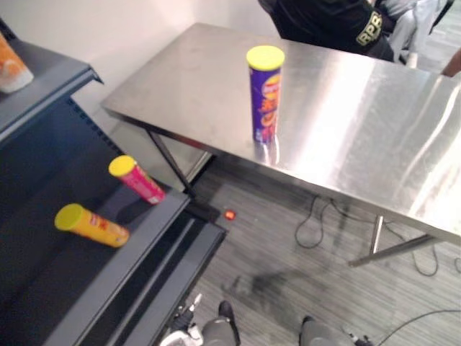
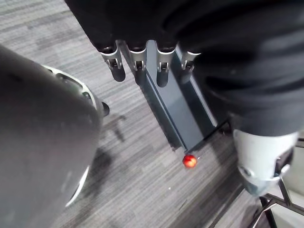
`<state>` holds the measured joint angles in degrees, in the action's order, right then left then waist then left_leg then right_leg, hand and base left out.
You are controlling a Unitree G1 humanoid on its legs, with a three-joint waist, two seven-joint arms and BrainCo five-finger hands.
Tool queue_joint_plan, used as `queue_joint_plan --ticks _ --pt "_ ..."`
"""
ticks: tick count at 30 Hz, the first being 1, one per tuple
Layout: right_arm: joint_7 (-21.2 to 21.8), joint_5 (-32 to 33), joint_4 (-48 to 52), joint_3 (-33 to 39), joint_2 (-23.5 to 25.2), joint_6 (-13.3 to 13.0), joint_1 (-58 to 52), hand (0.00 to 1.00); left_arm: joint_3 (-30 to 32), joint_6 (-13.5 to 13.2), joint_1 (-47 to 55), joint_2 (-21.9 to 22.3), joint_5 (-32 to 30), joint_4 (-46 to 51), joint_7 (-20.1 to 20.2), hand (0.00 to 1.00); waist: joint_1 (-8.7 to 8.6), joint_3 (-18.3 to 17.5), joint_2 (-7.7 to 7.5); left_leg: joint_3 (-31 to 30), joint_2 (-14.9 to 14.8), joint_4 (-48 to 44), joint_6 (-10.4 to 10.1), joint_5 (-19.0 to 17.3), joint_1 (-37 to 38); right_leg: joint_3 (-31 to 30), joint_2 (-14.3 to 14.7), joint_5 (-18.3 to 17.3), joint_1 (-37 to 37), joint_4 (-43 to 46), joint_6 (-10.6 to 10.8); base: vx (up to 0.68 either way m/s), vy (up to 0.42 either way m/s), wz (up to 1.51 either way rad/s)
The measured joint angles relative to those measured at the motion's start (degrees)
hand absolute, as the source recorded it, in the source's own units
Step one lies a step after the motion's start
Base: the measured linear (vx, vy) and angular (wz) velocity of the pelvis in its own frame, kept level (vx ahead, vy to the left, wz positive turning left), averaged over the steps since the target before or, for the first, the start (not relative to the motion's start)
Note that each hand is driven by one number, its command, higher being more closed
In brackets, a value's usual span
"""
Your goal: Put the gum and the chips on the shelf.
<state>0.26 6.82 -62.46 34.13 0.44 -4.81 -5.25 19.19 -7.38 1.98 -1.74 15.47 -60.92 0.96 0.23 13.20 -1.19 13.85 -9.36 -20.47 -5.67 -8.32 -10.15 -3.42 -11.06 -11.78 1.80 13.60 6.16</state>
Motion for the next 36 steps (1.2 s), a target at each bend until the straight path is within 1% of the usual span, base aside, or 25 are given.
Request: queue_joint_plan --ticks 1,2,4,6,7,8,9,10,11,12,13,14,16,19,20,22,23,24,27,28,30,31,32,34,36 --pt "0.08 0.0 -0.23 0.55 0.02 -0.06 0.11 0.0 -0.04 -0.01 0.02 -0.07 -0.04 -0.07 0.0 0.0 0.08 -0.32 -0.2 -0.63 0.31 -1.18 0.21 -0.71 -0.31 -0.52 -0.33 0.58 -0.18 -0.75 0.23 0.17 0.228 -0.52" --pt "0.15 0.0 -0.49 1.74 0.02 -0.31 0.69 0.0 -0.27 0.01 0.01 -0.24 -0.2 -0.35 -0.13 0.0 -0.01 -0.82 -0.22 -0.67 0.69 -2.51 0.66 -1.59 -0.7 -1.46 -0.73 2.08 -0.17 -2.03 0.24 0.13 0.196 -0.49" --pt "0.31 0.0 -1.42 3.13 0.01 -0.67 1.96 0.0 -0.85 0.02 -0.05 -0.81 -0.54 -0.8 -0.12 0.0 -0.01 -0.89 -0.16 -0.78 0.8 -3.14 0.75 -1.89 -0.66 -2.68 -0.85 5.66 0.07 -4.19 1.03 0.09 0.161 -0.6" --pt "0.32 0.0 -2.78 3.72 -0.55 -0.68 3.22 0.0 -0.98 0.0 -0.06 -1.08 -0.65 -1.89 -0.15 0.0 0.14 -1.67 0.04 -0.51 0.74 -2.41 0.75 -1.9 -0.17 -3.6 -0.75 10.87 1.37 -6.89 2.36 0.04 0.112 -0.84" --pt "0.31 0.0 -3.13 3.71 -0.86 -0.67 3.48 0.0 -1.04 0.03 -0.03 -1.1 -0.67 -2.1 -0.17 0.0 0.18 -1.87 0.11 -0.29 0.75 -1.68 0.75 -1.9 0.31 -3.44 -0.75 12.17 2.0 -7.46 2.54 0.03 0.085 -1.04" --pt "0.3 0.0 -4.08 3.51 -1.75 -0.6 3.95 0.0 -1.54 0.04 0.07 -1.11 -0.92 -2.57 -0.28 0.0 0.31 -2.36 0.57 0.19 0.75 0.56 0.76 -1.89 1.7 -2.11 -0.56 15.24 2.9 -8.71 2.52 0.01 0.058 -0.89" --pt "0.26 -0.01 -4.32 3.26 -2.25 -0.58 4.08 0.0 -1.92 0.05 0.19 -1.11 -1.09 -2.77 -0.38 0.0 0.55 -2.61 0.91 0.72 0.71 1.85 0.78 -1.88 2.48 -0.66 -0.43 16.79 3.28 -9.4 2.31 0.0 0.077 -1.15" --pt "0.15 -0.02 -4.49 2.7 -3.24 -0.55 4.1 0.0 -2.87 0.07 0.53 -0.89 -1.85 -2.8 -0.6 0.0 0.88 -3.05 1.55 2.49 0.64 4.57 0.83 -1.84 4.06 3.89 -0.44 19.59 3.94 -11.06 1.67 -0.03 0.072 -0.98" --pt "0.06 -0.02 -4.84 2.51 -4.02 -0.52 4.17 0.0 -3.89 0.05 0.48 -0.73 -2.82 -2.66 -0.65 0.0 0.88 -3.11 1.63 3.95 0.79 6.58 0.96 -1.76 5.19 10.35 -0.88 20.68 3.87 -12.72 0.96 -0.04 0.064 -0.89" --pt "-0.1 -0.02 -4.98 2.52 -4.33 -0.47 4.13 0.0 -4.97 0.06 0.48 -0.92 -3.17 -2.53 -0.66 0.0 0.88 -3.17 1.53 4.72 1.35 7.65 0.98 -1.77 5.61 15.21 -1.25 20.75 3.88 -13.46 0.86 -0.05 0.039 -0.5" --pt "-0.17 -0.02 -5.02 2.52 -4.5 -0.46 4.01 0.0 -5.67 0.06 0.48 -1.13 -3.26 -2.46 -0.66 0.0 0.9 -3.23 1.42 4.72 1.89 8.13 1.03 -1.73 5.7 17.1 -1.52 20.76 3.9 -14.04 0.84 -0.05 0.023 -0.28" --pt "-0.5 -0.02 -5.09 2.56 -4.74 -0.46 3.96 0.0 -6.33 0.05 0.49 -1.59 -3.31 -2.46 -0.68 0.0 0.9 -3.23 1.42 4.51 2.65 8.55 1.03 -1.73 5.76 17.02 -1.83 20.75 3.68 -15.42 0.84 -0.07 0.003 -0.17" --pt "-0.62 0.01 -5.79 2.57 -4.76 -0.43 3.93 0.0 -7.31 0.07 0.53 -1.96 -3.32 -2.49 -0.69 0.0 0.88 -3.33 1.58 4.12 2.92 8.59 1.04 -1.72 5.68 17.75 -1.72 20.7 2.79 -17.48 0.85 -0.11 -0.043 -0.07" --pt "-0.77 0.47 -6.04 3.8 -4.87 -0.45 3.97 0.0 -7.58 0.09 0.64 -2.04 -3.54 -2.81 -0.68 0.0 1.04 -4.53 1.7 2.62 3.34 10.46 1.07 -1.21 5.83 19.21 -1.22 19.17 2.61 -18.8 1.27 -0.14 -0.104 0.03" --pt "-0.96 1.2 -6.01 4.95 -5.14 -0.52 3.88 0.0 -7.46 0.09 0.7 -1.94 -4.38 -2.83 -0.68 0.0 1.06 -4.67 1.81 2.37 3.25 11.67 0.89 -0.43 6.44 19.37 -1.0 18.66 2.42 -18.8 1.2 -0.15 -0.111 0.06" --pt "-1.2 3.35 -6.01 8.33 -5.22 -0.55 3.65 0.0 -6.97 0.09 1.23 -1.89 -4.98 -2.84 -0.68 0.0 0.96 -5.07 1.25 1.8 3.16 13.71 0.32 0.35 7.42 19.58 -0.67 18.4 1.71 -19.42 1.57 -0.15 -0.102 0.05" --pt "-1.38 4.46 -6.0 10.77 -5.24 -0.56 3.38 0.0 -6.13 0.09 2.06 -1.89 -5.06 -2.82 -0.69 0.0 0.81 -6.41 1.21 1.49 3.15 14.74 0.06 0.78 7.46 19.54 -0.57 18.4 1.93 -19.66 1.57 -0.08 -0.045 -0.01" --pt "-1.56 4.94 -5.99 12.01 -5.29 -0.57 3.34 0.0 -5.44 0.1 2.4 -1.88 -5.1 -2.81 -0.68 0.0 0.71 -6.71 1.12 1.43 3.14 15.2 0.12 0.82 7.47 19.49 -0.47 18.4 1.89 -19.79 1.57 -0.09 -0.053 -0.07" --pt "-2.48 8.26 -5.89 19.64 -6.78 -0.55 3.39 0.0 -2.85 0.12 3.59 -1.92 -5.16 -2.84 -0.68 0.0 0.69 -7.61 0.84 1.39 3.02 16.62 -0.01 0.91 8.44 18.74 -0.01 18.4 1.99 -19.96 1.57 -0.04 -0.043 -0.14" --pt "-2.79 9.37 -5.83 23.05 -8.19 -0.55 3.53 0.0 -2.25 0.13 4.12 -1.92 -5.18 -2.85 -0.68 0.0 0.48 -8.07 0.87 1.45 3.03 16.63 -0.04 0.93 8.46 18.64 -0.01 18.4 2.03 -19.96 1.57 0.01 -0.013 -0.04" --pt "-3.51 12.4 -6.0 28.49 -11.53 -0.61 4.47 0.0 -0.92 0.26 5.46 -1.92 -5.29 -2.92 -0.67 0.0 -0.61 -9.12 0.67 1.54 3.17 16.96 -0.46 1.25 8.61 18.6 0.0 18.46 2.06 -19.96 1.61 0.02 -0.001 -0.01" --pt "-3.78 13.17 -5.98 29.58 -12.55 -0.68 4.73 0.0 -0.69 0.31 5.74 -1.93 -5.29 -2.96 -0.68 0.0 -0.86 -9.44 0.65 1.58 3.26 17.33 -0.39 1.4 8.81 18.55 0.01 18.5 2.07 -19.92 1.62 0.09 0.008 -0.06" --pt "-5.11 17.71 -5.74 31.41 -15.71 -1.18 6.28 0.0 0.07 0.36 6.54 -1.97 -5.28 -3.08 -0.71 0.0 -1.7 -10.18 0.39 1.86 3.71 18.22 -0.25 1.57 9.43 18.2 0.06 18.93 2.08 -19.69 1.58 0.08 0.014 -0.09" --pt "-5.95 19.76 -4.59 31.63 -17.46 -1.58 7.15 0.0 0.5 0.38 6.64 -1.95 -5.28 -3.49 -0.74 0.0 -1.75 -10.71 0.27 2.36 3.75 18.26 0.12 1.8 9.67 17.44 0.17 19.01 2.26 -19.67 1.64 0.09 0.013 -0.17" --pt "-7.84 21.25 0.74 31.25 -19.45 -1.96 9.1 0.0 1.27 0.37 6.62 -1.93 -5.29 -4.06 -0.84 0.0 -1.91 -10.97 0.11 2.93 3.87 18.37 0.23 1.65 10.4 16.67 0.21 19.15 2.12 -19.65 1.8 0.1 0.01 -0.18"
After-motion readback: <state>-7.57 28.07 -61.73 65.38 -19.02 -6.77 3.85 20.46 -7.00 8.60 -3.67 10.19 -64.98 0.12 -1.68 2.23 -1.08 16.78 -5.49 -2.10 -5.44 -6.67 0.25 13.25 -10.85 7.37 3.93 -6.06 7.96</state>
